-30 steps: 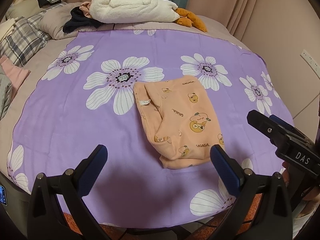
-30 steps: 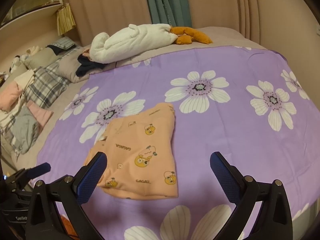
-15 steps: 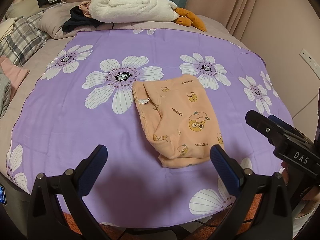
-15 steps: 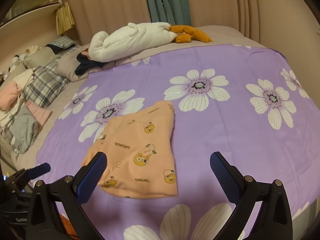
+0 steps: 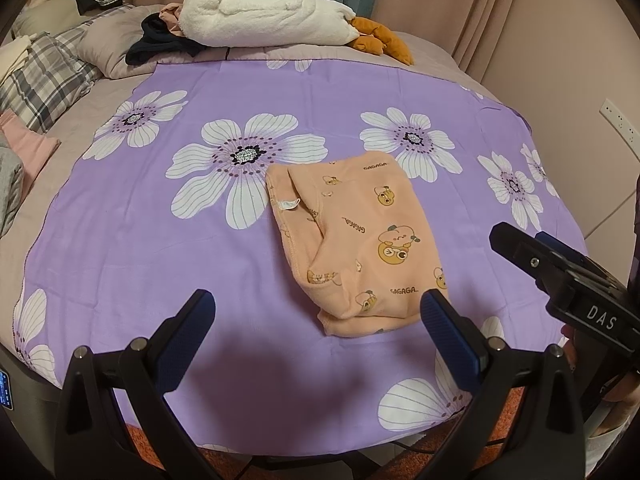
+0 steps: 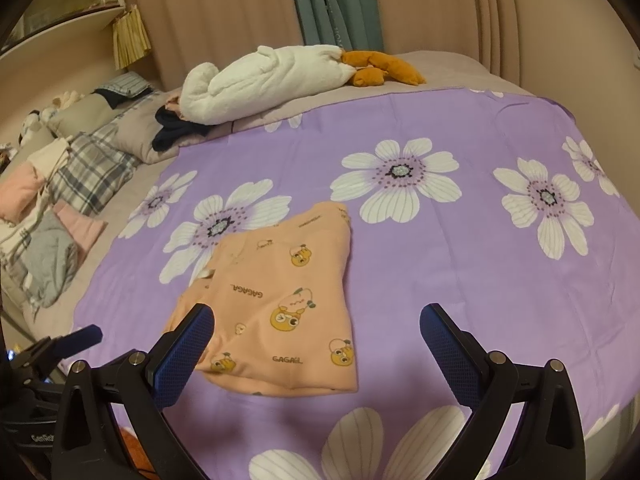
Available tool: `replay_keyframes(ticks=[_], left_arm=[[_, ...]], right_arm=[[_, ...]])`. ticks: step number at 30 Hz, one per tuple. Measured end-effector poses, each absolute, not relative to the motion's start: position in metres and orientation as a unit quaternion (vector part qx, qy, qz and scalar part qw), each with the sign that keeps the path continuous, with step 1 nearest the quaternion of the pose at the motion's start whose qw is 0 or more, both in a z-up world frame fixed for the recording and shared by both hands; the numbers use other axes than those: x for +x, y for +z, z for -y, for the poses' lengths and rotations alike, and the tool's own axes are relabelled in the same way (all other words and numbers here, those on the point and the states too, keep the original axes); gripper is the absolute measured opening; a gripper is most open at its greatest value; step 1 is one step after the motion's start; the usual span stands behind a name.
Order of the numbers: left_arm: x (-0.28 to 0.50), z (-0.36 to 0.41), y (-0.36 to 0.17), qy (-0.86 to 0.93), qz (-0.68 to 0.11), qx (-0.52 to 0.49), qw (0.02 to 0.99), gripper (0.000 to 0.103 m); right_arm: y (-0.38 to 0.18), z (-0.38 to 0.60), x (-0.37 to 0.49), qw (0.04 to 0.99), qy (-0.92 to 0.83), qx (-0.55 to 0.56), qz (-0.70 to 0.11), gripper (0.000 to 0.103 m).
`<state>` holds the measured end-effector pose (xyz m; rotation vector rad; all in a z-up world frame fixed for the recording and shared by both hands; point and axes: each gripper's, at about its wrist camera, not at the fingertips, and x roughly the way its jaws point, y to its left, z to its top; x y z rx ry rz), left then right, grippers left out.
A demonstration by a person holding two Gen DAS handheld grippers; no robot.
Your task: Fold small clothes
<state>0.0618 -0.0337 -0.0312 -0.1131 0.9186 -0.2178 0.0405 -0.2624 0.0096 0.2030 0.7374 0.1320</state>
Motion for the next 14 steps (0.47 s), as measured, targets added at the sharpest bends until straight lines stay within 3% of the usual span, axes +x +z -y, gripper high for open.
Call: replay_keyframes(ticks=[14], left_arm=[[0.0603,0.0333,-0.0272,-0.103,-0.438,-0.055,0.891,0.103]], right_arm=[[0.0105,0.263,0.0409,0.925,0.065,0.099,-0.36,0.102]])
